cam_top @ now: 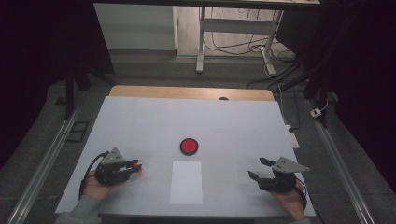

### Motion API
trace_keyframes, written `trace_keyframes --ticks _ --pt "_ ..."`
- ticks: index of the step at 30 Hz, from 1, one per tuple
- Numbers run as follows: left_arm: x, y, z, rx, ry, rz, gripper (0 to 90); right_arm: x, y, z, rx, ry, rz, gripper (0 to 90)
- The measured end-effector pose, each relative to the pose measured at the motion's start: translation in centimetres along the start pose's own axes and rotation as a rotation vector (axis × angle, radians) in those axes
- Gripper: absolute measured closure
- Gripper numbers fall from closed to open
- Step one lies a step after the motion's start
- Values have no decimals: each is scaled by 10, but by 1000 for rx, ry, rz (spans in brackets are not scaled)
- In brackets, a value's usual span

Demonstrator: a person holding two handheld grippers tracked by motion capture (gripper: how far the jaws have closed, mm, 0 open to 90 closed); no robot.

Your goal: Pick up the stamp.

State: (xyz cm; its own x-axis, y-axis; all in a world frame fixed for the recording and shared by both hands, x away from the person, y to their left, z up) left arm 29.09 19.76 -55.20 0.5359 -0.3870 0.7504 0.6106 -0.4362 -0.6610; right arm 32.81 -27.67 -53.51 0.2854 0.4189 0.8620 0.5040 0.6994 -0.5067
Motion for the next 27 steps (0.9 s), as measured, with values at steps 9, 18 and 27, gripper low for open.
trace_keyframes --ticks 9,18,27 --pt "9 -6 0 -9 -21 -53 716 1 1 1 6 -4 -1 278" --pt "18 -11 0 -7 -39 -102 716 1 1 1 6 -4 -3 279" --pt "29 -13 -5 -25 -43 -134 716 2 2 2 3 -7 -7 279"
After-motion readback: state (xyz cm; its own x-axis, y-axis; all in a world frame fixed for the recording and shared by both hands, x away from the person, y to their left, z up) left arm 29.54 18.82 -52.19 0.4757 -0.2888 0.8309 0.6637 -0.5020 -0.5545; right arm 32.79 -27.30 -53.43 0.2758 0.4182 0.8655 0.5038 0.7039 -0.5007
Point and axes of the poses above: each handheld gripper's, and its own axes: y roughly forward along the jaws, x roughly out of its top, z roughly to its left, the point moved 6 cm from there along y, roughly forward along the jaws, and after that the axes turned 8 degrees about x, right-handed, at the moved point
